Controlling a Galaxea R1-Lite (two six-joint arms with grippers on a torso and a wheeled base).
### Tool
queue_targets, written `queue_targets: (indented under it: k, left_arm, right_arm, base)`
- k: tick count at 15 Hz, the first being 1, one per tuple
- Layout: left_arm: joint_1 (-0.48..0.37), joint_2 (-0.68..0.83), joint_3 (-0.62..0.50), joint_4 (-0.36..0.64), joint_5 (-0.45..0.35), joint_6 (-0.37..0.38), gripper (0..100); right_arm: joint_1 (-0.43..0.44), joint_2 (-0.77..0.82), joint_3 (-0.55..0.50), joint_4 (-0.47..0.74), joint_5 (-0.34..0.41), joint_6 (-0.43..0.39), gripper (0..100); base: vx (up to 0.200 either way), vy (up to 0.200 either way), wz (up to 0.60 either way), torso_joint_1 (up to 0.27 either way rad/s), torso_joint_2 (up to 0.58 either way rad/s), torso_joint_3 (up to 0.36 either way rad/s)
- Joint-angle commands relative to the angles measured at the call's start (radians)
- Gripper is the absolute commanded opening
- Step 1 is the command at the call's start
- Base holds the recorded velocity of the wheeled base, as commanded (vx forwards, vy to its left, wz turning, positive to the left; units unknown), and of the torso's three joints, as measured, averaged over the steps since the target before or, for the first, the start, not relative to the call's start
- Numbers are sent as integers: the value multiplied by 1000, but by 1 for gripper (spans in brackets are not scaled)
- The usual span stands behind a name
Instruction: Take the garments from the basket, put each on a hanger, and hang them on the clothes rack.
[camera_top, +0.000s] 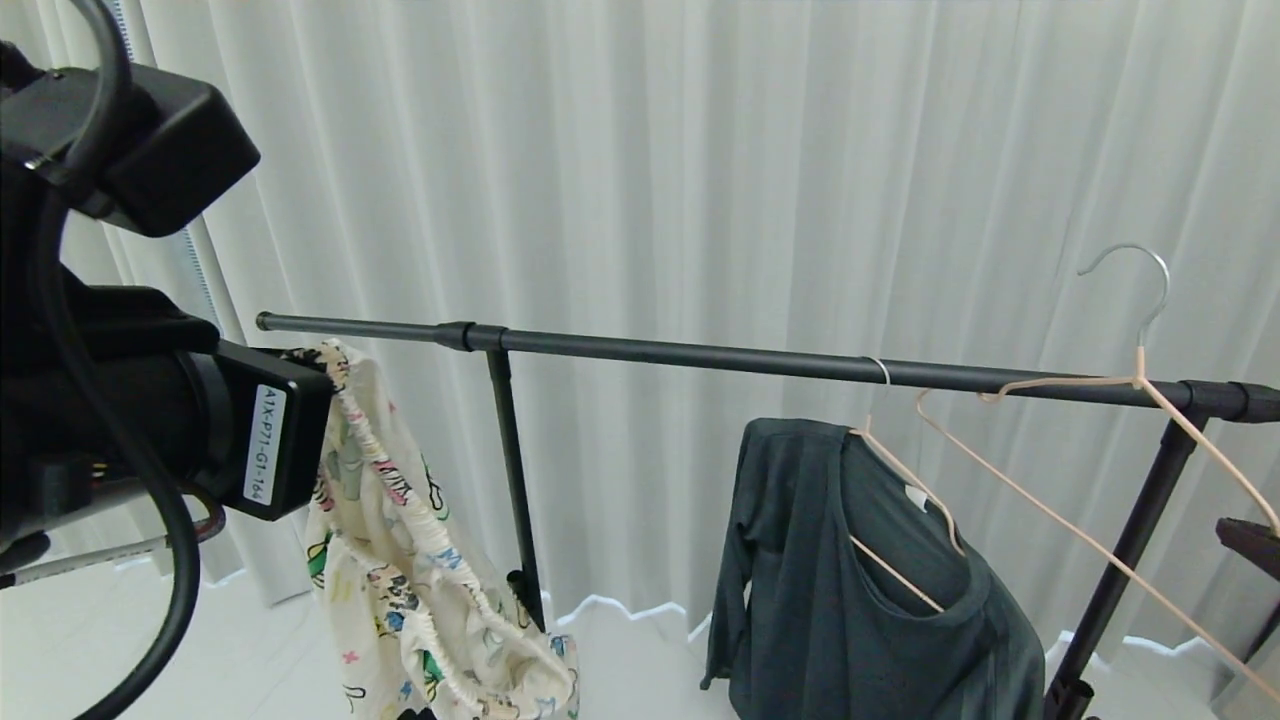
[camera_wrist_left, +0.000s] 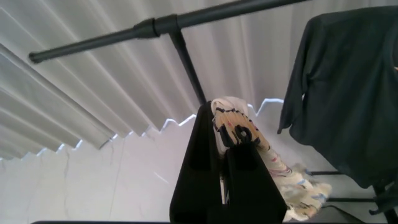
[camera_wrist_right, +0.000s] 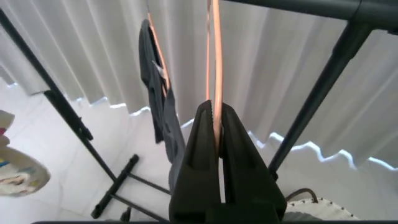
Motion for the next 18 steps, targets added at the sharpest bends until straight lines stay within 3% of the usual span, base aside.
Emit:
queue_targets:
  k: [1,5,7,8,18]
  left_arm:
    - [-1,2,-1,0,0,0,0]
    - [1,-1,-1,-5,2,0,0]
    - [1,1,8,-57,0,0,0]
    - [1,1,9,-64,0,0,0]
    - [1,2,9,-64,0,0,0]
  right_arm:
    - [-26,112,8,-32,5,-1,0]
    - [-46,278,-4,-69,4,-7,0]
    - [-110,483,-7,-331,5,-67,0]
    - [-110,532,-10,-375,7,-90,0]
    - [-104,506,73,-368,10,-99,0]
  base:
    - [-200,0,0,2,7,2]
    - [-200,0,0,-1,6,2]
    - [0,0,0,0,0,0]
    - [0,0,0,0,0,0]
    - [0,0,0,0,0,0]
